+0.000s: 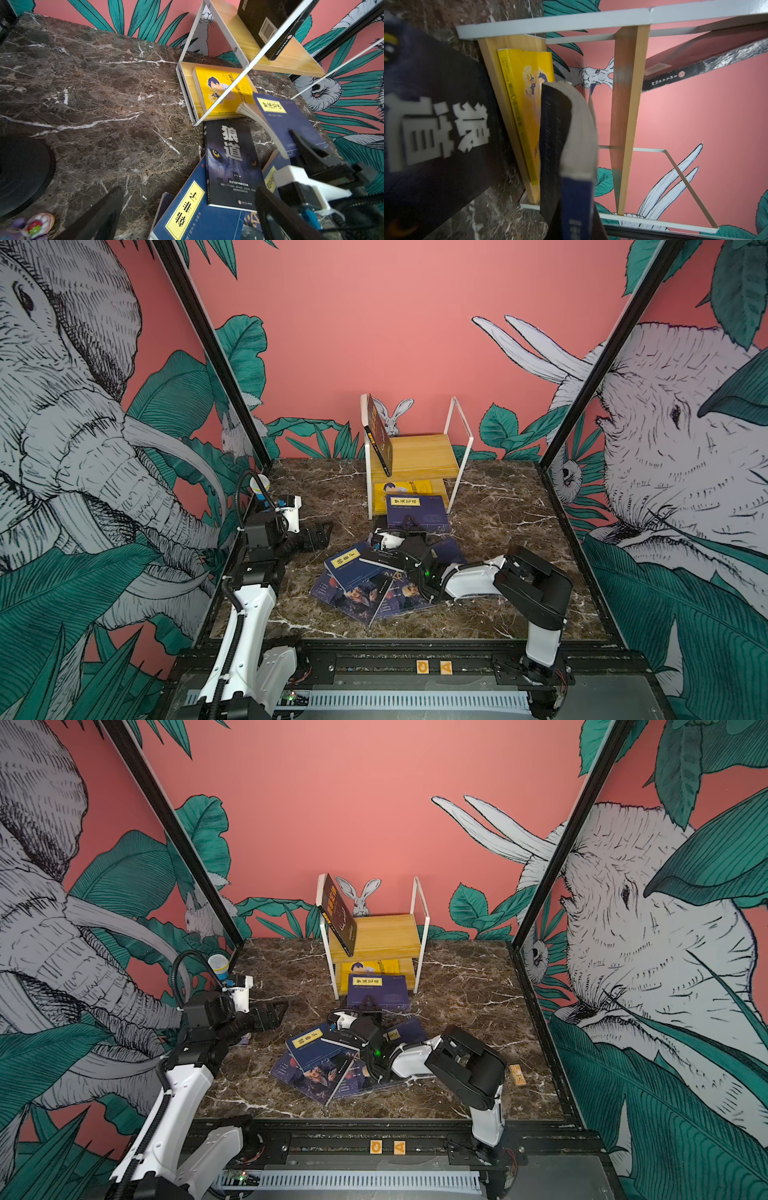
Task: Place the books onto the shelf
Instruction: 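Lower the blue book with the right gripper onto the yellow book on the shelf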
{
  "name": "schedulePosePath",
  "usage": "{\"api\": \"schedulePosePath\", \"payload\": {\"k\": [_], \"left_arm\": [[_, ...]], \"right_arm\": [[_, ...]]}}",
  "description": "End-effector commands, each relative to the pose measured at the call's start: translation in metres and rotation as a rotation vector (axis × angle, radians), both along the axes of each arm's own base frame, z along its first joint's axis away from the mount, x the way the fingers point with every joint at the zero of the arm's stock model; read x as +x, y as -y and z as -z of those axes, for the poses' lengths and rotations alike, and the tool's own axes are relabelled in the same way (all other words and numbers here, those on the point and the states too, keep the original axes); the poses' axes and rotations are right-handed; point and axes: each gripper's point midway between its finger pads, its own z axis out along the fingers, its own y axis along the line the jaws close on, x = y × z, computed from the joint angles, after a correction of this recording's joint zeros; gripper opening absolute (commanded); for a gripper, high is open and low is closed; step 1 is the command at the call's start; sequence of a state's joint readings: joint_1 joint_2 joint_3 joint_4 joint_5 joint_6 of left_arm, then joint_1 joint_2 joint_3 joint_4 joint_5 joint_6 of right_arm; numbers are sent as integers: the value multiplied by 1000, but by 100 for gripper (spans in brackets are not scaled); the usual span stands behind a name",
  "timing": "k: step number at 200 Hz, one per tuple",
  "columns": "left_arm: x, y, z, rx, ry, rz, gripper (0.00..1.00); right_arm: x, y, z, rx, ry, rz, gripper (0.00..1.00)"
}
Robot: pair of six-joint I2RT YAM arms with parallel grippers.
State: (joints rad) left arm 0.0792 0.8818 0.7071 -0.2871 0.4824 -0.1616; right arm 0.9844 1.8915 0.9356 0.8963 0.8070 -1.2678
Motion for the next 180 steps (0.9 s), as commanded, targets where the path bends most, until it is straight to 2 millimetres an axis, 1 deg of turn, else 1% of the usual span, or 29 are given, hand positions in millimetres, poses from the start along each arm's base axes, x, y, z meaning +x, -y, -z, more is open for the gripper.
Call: {"api": "schedulePosePath", "payload": {"k": [1, 30, 75, 97, 106, 110, 121, 143, 154, 155, 157, 163, 166, 167, 180], "left_arm": [[-1, 1, -12, 34, 39, 7, 99], [-2, 1, -15, 38, 44, 1, 99], [-2, -1, -17, 57, 45, -13, 99], [-2, -1, -17, 60, 46, -14, 100], [-2, -1, -16, 61, 43, -16, 99], [-2, -2, -17, 62, 45, -16, 99], [-2, -1, -16, 65, 45, -13, 99], [-2, -1, -15, 69, 43, -14, 99], [-2, -1, -15, 68, 42, -13, 99], [-2, -1, -14, 68, 42, -13, 99], [-2, -1, -15, 68, 43, -11, 99], [-2, -1, -15, 68, 44, -10, 99], [-2, -1, -14, 68, 43, -8, 99], [-2, -1, -14, 68, 42, -8, 99], [-2, -1, -13, 72, 43, -9, 99]], "right_arm": [[18, -16, -20, 39, 49, -47, 0], [37, -27, -14, 16, 56, -67, 0], [62, -35, 5, -18, -2, -89, 0], [70, -37, 19, -34, -64, -95, 0], [73, -38, 29, -47, -105, -94, 0], [73, -38, 39, -72, -137, -97, 0], [72, -37, 53, -101, -191, -102, 0], [73, -30, 70, -126, -266, -84, 0], [70, -22, 83, -148, -321, -73, 0], [73, -25, 78, -139, -315, -74, 0], [75, -26, 75, -134, -314, -74, 0], [75, -24, 76, -138, -335, -72, 0], [74, -24, 77, -141, -342, -73, 2], [74, -23, 78, -144, -349, -72, 5], [74, -21, 78, -147, -377, -75, 24]]}}
